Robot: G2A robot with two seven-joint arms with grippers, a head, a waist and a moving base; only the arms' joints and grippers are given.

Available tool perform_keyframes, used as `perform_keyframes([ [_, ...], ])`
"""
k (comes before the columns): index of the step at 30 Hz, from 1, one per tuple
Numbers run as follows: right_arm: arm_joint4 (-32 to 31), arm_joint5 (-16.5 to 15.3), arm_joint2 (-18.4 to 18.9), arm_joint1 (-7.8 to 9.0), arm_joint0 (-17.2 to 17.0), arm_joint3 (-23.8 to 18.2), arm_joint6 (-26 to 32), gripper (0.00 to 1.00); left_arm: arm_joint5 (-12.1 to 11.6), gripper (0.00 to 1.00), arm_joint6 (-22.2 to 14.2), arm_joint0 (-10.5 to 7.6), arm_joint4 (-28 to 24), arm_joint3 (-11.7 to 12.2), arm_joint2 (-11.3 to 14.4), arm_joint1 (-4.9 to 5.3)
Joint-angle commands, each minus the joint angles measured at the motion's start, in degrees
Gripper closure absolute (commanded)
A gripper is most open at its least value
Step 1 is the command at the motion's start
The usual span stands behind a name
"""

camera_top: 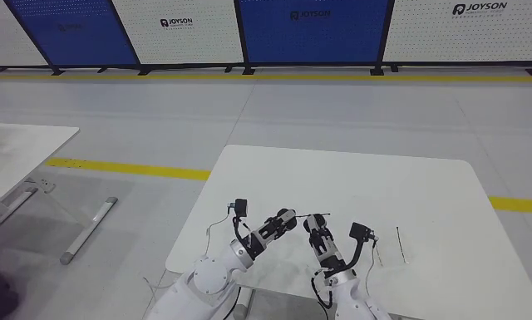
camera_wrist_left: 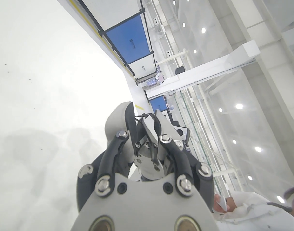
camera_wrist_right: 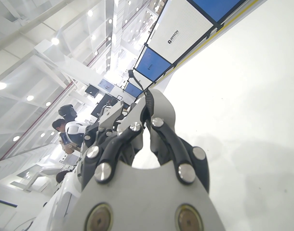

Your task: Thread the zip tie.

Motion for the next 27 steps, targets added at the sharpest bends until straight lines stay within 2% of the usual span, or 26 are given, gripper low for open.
perform_keyframes([
  [1, 0.0, 0.1, 0.0, -0.03, 0.0, 0.0, -0.2, 1.00, 0.2, 0.84, 0.0, -0.02, 0.2, 0.0, 0.0, 0.02],
  [8, -0.2, 0.3, -0.1, -0.13, 0.2, 0.1, -0.8, 1.00, 1.3, 0.85, -0.1, -0.15, 2.1, -0.3, 0.1, 0.12],
  [11, -0.3, 0.4, -0.1, -0.18, 0.2, 0.2, -1.0, 1.00, 1.9, 0.82, 0.2, -0.24, 3.1, -0.3, 0.2, 0.14],
  [12, -0.3, 0.4, -0.2, -0.19, 0.2, 0.3, -1.0, 1.00, 2.0, 0.78, 0.3, -0.28, 3.3, -0.3, 0.3, 0.13],
  [20, -0.4, 0.4, -0.1, -0.26, 0.4, 0.4, -1.1, 1.00, 3.0, 0.80, 0.9, -0.99, 4.3, -0.1, 1.0, 0.01],
  [23, -0.4, 0.5, -0.1, -0.29, 0.5, 0.5, -1.1, 1.00, 3.2, 0.87, 1.0, -1.19, 4.4, 0.0, 1.3, -0.02],
  [24, -0.4, 0.5, -0.1, -0.30, 0.5, 0.5, -1.1, 1.00, 3.4, 0.98, 1.0, -1.25, 4.4, 0.1, 1.3, -0.03],
  [27, -0.5, 0.5, 0.0, -0.31, 0.5, 0.6, -1.1, 1.00, 3.7, 0.98, 1.1, -1.41, 4.3, 0.1, 1.4, -0.06],
])
